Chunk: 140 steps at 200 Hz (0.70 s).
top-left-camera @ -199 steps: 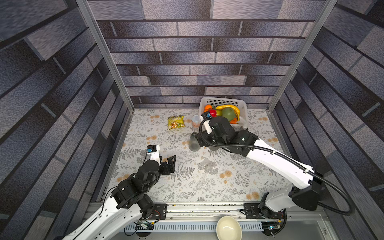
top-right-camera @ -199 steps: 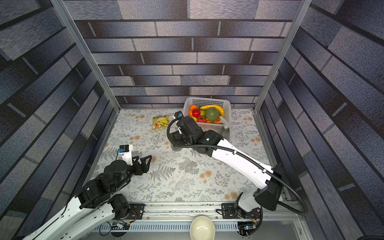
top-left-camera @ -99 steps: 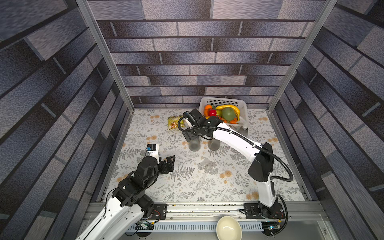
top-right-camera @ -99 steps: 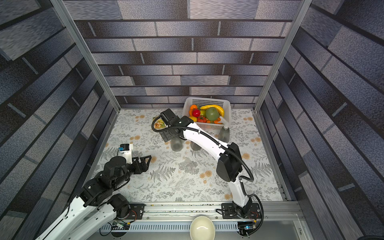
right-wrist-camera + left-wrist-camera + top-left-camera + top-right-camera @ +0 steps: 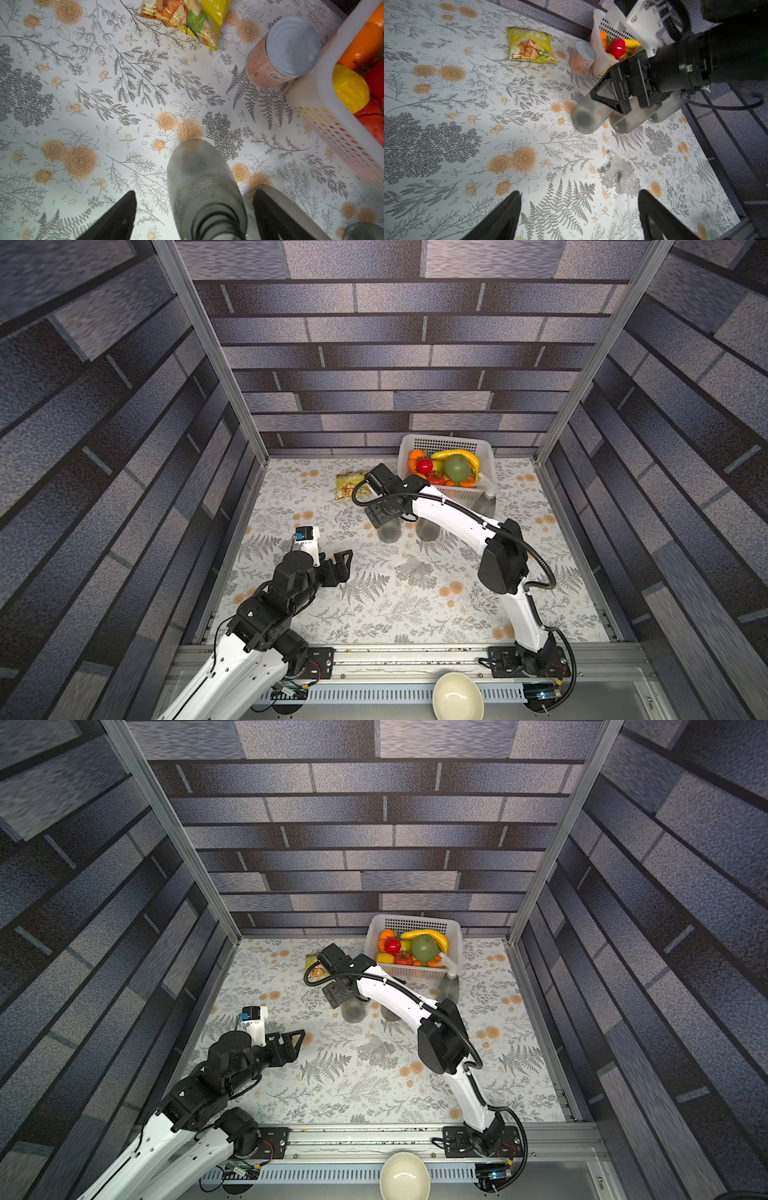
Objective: Attach spray nozzles to spray bottles
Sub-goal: Pick up the spray bottle from the center of the board.
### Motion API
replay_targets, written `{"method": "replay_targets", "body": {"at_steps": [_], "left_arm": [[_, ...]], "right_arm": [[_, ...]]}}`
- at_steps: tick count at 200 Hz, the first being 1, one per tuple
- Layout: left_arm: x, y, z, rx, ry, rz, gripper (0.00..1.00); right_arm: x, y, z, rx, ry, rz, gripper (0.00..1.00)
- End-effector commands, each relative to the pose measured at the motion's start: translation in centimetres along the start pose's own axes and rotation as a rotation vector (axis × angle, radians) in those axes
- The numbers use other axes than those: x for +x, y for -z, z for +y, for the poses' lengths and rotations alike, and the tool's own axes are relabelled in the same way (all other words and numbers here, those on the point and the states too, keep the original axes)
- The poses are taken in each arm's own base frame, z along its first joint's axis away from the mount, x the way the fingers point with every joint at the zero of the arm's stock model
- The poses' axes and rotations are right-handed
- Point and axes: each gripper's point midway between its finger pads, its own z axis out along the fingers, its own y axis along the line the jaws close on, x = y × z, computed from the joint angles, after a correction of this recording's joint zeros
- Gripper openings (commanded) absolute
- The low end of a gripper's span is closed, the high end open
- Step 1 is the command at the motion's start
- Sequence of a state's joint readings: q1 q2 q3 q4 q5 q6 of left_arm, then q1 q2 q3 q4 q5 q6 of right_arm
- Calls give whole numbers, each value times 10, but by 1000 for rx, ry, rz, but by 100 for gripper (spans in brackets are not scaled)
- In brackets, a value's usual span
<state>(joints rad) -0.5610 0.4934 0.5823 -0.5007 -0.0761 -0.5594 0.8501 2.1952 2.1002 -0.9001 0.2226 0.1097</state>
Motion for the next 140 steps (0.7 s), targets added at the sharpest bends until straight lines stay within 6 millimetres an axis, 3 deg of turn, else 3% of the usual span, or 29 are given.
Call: {"method": "replay_targets", "body": {"at_steps": [1, 26, 106, 140], "left_arm": [[0, -5, -3, 19, -18, 0, 90], [-2, -6, -4, 23, -19, 0, 90], [-1, -8, -3, 27, -18, 1, 90], [0, -8, -1, 23, -19, 1, 90]], "right_arm": [[11, -12, 1, -21, 2, 41, 86], [16, -18, 1, -21, -1, 51, 85], [23, -31, 4, -33, -7, 57, 70], [19, -26, 4, -44, -16, 22, 64]]}}
